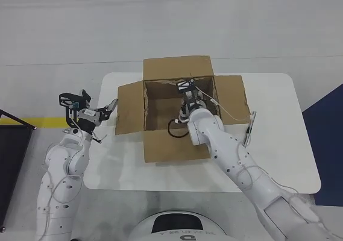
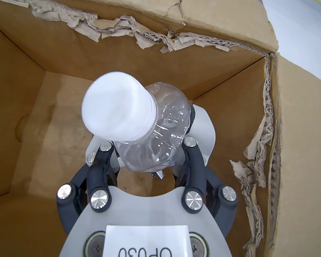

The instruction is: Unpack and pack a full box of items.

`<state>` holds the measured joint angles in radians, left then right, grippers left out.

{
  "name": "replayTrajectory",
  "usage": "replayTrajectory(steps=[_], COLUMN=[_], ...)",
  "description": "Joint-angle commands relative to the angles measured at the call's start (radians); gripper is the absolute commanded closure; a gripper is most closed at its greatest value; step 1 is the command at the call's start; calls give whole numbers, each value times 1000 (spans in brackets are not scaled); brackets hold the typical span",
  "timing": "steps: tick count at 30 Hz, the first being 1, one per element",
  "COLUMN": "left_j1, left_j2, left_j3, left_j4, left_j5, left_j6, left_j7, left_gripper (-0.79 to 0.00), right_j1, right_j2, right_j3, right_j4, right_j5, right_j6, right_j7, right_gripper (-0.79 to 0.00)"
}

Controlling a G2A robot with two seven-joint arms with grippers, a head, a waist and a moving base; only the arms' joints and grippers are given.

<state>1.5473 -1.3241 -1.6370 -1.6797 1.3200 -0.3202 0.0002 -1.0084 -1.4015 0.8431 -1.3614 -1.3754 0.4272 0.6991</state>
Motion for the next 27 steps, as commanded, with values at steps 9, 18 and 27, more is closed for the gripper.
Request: replayTrajectory(steps=[9, 18, 27], left_j1=[0, 0, 0], left_j2=[0, 0, 0], left_j3=[0, 0, 0], left_j4=[0, 0, 0], left_j5=[0, 0, 0], left_j6=[0, 0, 0], left_j7=[0, 0, 0], left_gripper=[-785, -785, -785], right_j1=[-44, -121, -147], right_j2=[0, 11, 0], right_j3=[54, 95, 27], right_j4=[-70, -184, -200], right_j5=[-8, 12, -38], right_j6=[-23, -149, -212], right_j7=[0, 63, 108], right_gripper=[-785, -785, -785])
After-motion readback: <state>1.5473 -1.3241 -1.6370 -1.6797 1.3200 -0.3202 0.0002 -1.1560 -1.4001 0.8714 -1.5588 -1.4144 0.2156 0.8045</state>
